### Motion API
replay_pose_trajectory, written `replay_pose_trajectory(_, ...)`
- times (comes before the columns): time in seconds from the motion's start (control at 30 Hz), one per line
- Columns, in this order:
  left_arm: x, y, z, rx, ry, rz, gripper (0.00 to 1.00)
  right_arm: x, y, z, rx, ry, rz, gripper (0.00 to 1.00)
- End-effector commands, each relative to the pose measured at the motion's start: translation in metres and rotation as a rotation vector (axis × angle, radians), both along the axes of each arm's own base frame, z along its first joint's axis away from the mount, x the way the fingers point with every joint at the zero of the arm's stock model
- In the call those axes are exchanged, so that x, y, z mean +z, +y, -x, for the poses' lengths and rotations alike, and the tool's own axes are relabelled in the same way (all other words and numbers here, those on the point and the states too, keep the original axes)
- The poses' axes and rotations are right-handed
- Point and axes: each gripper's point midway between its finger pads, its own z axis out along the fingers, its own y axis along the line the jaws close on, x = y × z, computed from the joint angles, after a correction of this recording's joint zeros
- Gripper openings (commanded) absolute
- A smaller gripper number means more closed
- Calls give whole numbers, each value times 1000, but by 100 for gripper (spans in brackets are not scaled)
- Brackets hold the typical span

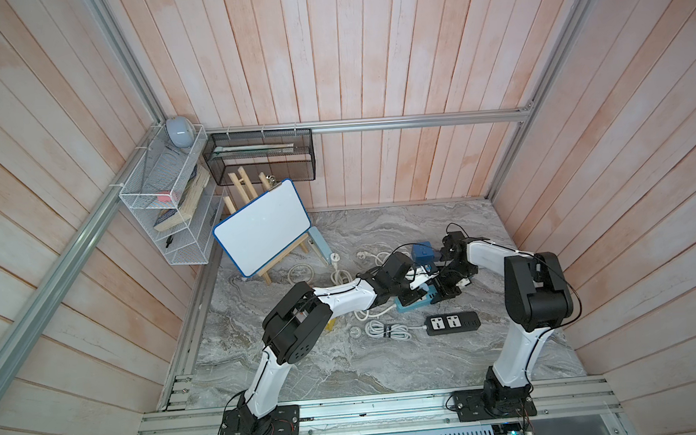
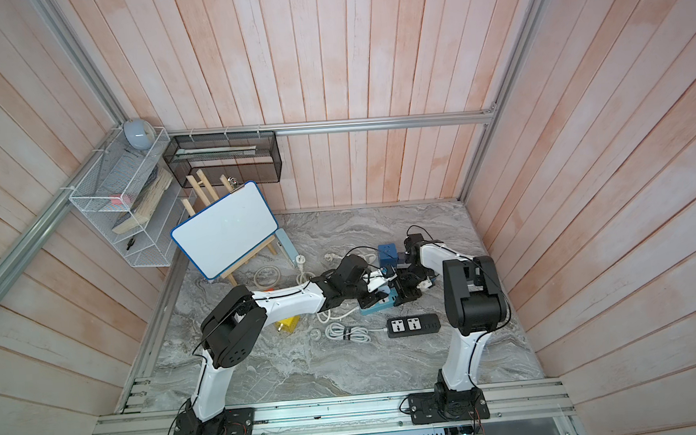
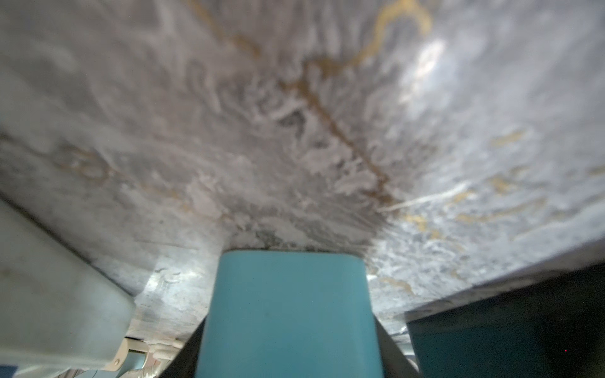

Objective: Pull the plug off the socket
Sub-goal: Remove the plug from the socket.

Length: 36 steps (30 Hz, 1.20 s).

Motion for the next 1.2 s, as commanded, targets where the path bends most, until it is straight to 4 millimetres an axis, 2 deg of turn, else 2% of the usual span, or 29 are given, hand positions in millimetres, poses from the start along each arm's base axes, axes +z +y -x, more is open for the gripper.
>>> replay_pose_trajectory(0.0,-14,-3,3,-14,34,3,53,-31,-26,13,29,61,152,0)
replay_pose_trajectory(0.27,-17,-2,5,-14,44,2,48,-31,-26,13,27,58,152,0)
replay_pose_trajectory(0.33,-16,-3,5,-18,44,4,43,-31,-26,14,26,60,152,0)
replay_pose_trajectory(0.4,-16,-3,6,-22,50,6,27,-31,-25,14,26,60,152,0)
replay_pose_trajectory(0.47,-15,-4,7,-24,55,9,18,-31,-26,15,24,61,152,0)
replay_pose_trajectory(0.67,-11,-3,5,-14,46,12,0,-31,-24,15,16,53,147,0)
replay_pose_trajectory(1.17,13,-5,7,11,48,63,0,-30,-23,14,-34,42,145,0)
